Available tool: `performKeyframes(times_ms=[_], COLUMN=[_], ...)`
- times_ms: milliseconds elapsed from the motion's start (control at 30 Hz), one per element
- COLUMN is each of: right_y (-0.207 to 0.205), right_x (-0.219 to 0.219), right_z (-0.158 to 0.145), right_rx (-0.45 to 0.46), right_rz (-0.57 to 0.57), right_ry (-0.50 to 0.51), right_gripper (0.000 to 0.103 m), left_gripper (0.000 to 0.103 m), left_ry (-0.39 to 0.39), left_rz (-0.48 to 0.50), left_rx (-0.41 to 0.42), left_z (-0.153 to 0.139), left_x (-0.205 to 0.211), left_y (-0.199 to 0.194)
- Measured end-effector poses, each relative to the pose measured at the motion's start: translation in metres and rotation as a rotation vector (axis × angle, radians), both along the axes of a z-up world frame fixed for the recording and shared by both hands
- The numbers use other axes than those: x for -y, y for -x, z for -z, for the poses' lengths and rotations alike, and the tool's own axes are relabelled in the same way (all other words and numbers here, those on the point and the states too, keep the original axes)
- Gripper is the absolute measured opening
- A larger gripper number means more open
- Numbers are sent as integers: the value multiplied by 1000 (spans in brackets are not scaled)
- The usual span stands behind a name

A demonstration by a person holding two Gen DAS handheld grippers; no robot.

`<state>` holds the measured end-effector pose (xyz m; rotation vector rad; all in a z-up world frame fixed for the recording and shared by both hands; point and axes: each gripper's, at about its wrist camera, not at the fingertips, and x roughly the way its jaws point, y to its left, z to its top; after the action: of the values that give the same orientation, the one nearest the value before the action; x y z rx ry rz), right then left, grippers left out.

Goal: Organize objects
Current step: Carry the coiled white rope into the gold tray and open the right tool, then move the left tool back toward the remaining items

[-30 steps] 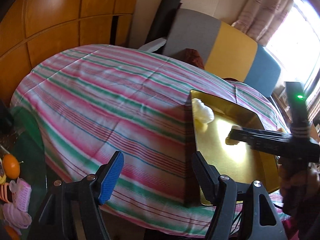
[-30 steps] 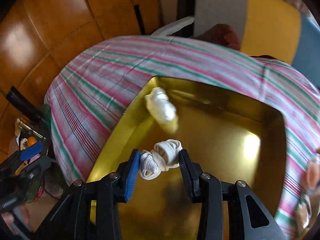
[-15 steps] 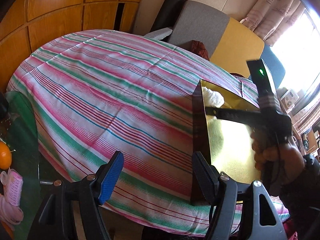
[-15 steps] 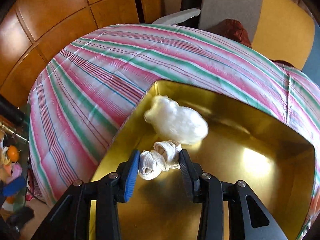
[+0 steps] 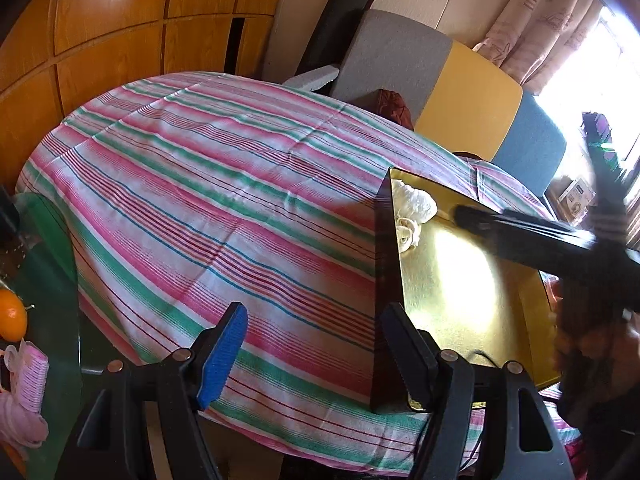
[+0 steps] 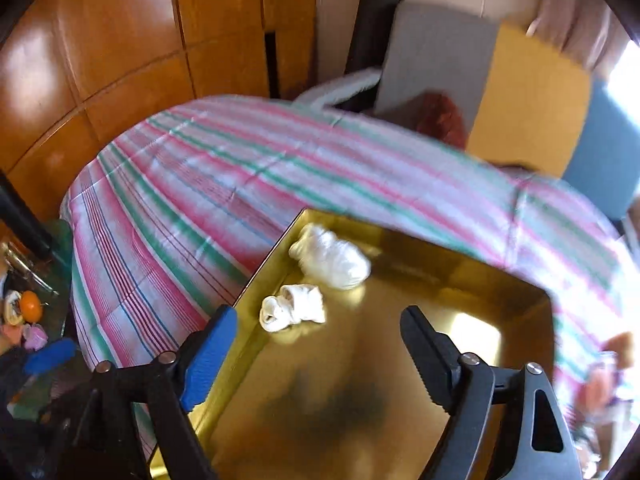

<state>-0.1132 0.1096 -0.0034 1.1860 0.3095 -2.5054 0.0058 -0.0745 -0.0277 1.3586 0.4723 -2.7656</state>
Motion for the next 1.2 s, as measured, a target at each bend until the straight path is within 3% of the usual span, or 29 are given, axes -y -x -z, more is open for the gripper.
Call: performKeyframes(times_ms=[167,433,733,1200], right_y=[-46,-90,-115,-126], right_x=[-6,-24,-54,-110], right_z=[-38,-70,-87,-88], right_rx=[-139,-220,-290,-304], right_rz=[9,56,142,252], right_ry=[-39,-47,-63,-64], right_gripper=[93,93,94,95], left_gripper=[71,71,71,71], left_ry=[10,28,67,118], left_rz=[16,54,99,201], left_rx=[-14,-19,-33,-39], left_z=[-6,-12,-22,-33], left_x=[-12,-34,-59,-108], left_y=[-3,-10,-15,-10])
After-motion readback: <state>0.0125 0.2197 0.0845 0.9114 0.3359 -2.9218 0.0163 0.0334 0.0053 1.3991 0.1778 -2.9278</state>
